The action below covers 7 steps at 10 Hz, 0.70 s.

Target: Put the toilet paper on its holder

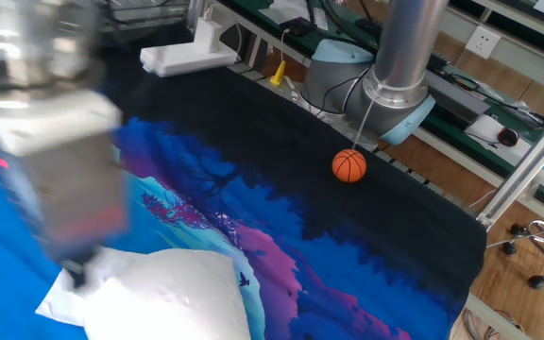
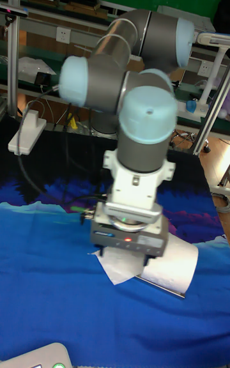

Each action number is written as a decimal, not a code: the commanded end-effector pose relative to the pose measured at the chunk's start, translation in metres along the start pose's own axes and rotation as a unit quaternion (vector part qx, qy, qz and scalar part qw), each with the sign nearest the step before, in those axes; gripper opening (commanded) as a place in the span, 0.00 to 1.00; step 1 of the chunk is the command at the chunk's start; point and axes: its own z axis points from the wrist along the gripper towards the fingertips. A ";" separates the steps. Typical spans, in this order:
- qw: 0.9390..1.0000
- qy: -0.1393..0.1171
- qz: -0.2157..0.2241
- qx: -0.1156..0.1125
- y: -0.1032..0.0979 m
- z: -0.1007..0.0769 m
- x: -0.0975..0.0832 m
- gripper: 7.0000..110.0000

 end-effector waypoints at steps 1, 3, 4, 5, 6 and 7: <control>0.997 -0.055 -0.035 0.041 -0.064 0.010 -0.029 0.79; 0.996 -0.090 -0.028 0.011 -0.034 -0.001 -0.048 0.00; 0.996 -0.087 -0.026 0.012 -0.029 -0.002 -0.049 0.00; 0.996 -0.081 -0.021 0.007 -0.023 -0.001 -0.048 0.00; 0.997 -0.077 -0.016 -0.006 -0.012 -0.001 -0.048 0.00; 0.997 -0.074 -0.015 -0.009 -0.004 -0.002 -0.050 0.00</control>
